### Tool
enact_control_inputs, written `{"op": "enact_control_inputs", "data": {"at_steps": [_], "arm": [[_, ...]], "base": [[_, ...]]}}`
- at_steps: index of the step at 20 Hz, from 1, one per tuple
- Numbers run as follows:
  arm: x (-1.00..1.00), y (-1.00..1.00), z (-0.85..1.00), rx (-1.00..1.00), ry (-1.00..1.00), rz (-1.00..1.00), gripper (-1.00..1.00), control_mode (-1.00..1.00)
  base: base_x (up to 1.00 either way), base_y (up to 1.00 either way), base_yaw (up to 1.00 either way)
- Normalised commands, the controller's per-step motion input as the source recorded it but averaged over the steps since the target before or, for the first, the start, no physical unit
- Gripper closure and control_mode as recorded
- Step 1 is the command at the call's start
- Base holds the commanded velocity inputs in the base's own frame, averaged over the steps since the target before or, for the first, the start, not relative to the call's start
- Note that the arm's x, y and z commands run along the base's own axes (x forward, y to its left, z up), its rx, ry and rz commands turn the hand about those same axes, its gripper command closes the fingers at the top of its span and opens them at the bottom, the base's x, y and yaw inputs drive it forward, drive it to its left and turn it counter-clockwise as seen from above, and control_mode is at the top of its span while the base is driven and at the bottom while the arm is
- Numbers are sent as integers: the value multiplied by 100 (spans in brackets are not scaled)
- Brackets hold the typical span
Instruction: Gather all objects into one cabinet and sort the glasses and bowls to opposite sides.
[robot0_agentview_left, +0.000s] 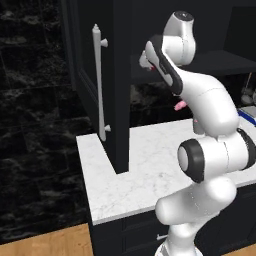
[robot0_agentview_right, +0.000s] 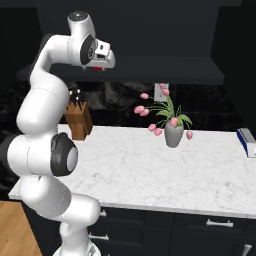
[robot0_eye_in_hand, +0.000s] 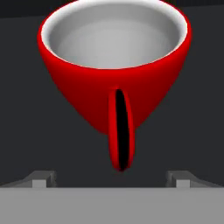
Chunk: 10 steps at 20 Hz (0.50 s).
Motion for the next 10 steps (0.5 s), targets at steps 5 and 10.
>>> {"op": "enact_control_inputs", "data": {"at_steps": [5,10], "arm": [[63,13,0,0,0,-3,-100,-100],[45,5,0,0,0,-3,-100,-100]], "base": [[0,0,0],[0,0,0]]}}
